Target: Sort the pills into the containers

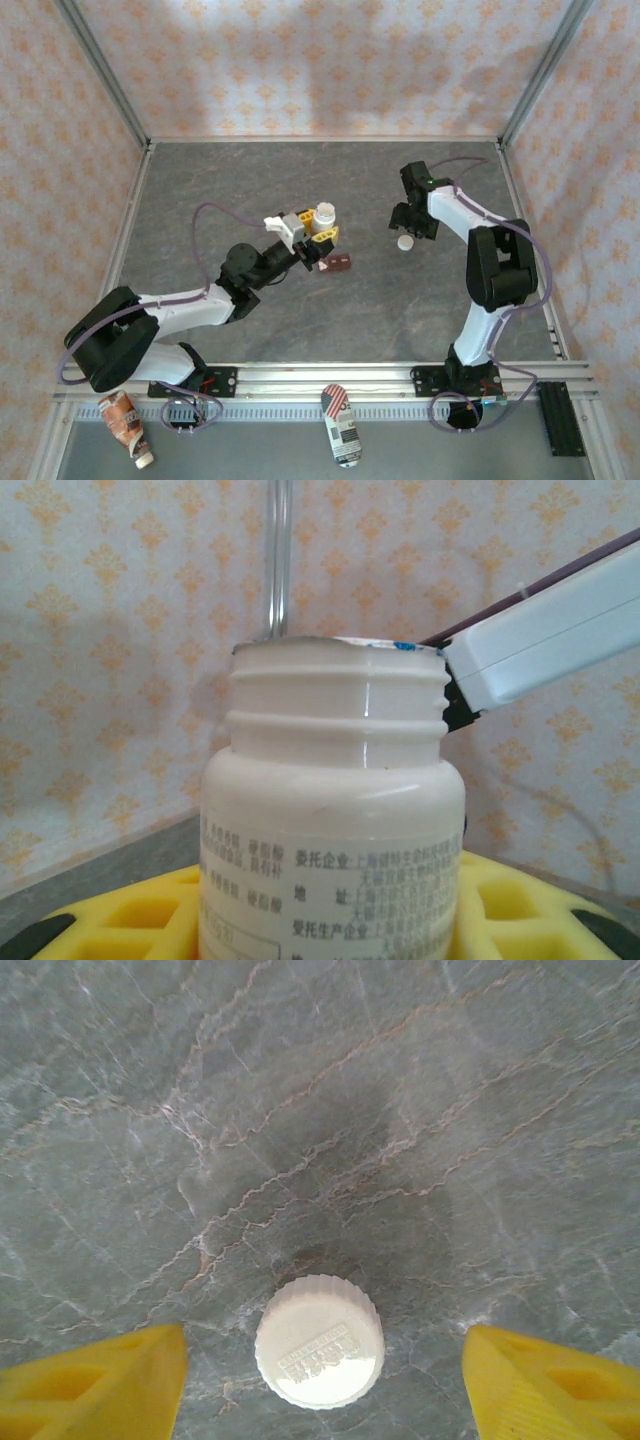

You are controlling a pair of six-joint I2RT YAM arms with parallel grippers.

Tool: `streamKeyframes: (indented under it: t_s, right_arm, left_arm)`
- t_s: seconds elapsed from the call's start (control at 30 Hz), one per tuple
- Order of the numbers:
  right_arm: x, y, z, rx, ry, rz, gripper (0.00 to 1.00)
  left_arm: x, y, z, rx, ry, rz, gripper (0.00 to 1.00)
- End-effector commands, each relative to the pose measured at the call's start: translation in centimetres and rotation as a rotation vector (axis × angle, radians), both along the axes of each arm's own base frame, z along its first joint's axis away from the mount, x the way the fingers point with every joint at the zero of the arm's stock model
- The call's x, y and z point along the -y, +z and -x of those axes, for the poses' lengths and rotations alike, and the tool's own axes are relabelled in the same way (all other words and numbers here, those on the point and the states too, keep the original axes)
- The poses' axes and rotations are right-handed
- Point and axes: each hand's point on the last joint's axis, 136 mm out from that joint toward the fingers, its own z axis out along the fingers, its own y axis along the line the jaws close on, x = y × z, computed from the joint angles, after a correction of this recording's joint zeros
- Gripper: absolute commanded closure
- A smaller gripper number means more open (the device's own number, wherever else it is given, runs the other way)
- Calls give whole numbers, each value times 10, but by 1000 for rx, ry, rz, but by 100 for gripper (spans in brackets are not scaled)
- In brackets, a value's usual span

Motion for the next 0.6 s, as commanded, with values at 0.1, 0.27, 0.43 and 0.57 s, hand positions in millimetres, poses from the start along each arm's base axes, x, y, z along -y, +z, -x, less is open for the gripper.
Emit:
streamKeyframes:
  t_s: [0.1,0.27,0.43,0.57]
  right_arm:
    - [-1,-17,8,-61,22,6,27]
    - [0,-27,9,-84,25,15,27]
    - [0,-34,11,-100,26,17,30]
    - [-2,-38,11,-104,27,4,32]
  left_arm:
    - [-4,29,10,82,-16,54,100]
    - [-3,28,11,77,-16,53,100]
    - [-2,26,11,75,-15,50,100]
    - [-2,26,10,71,-14,49,100]
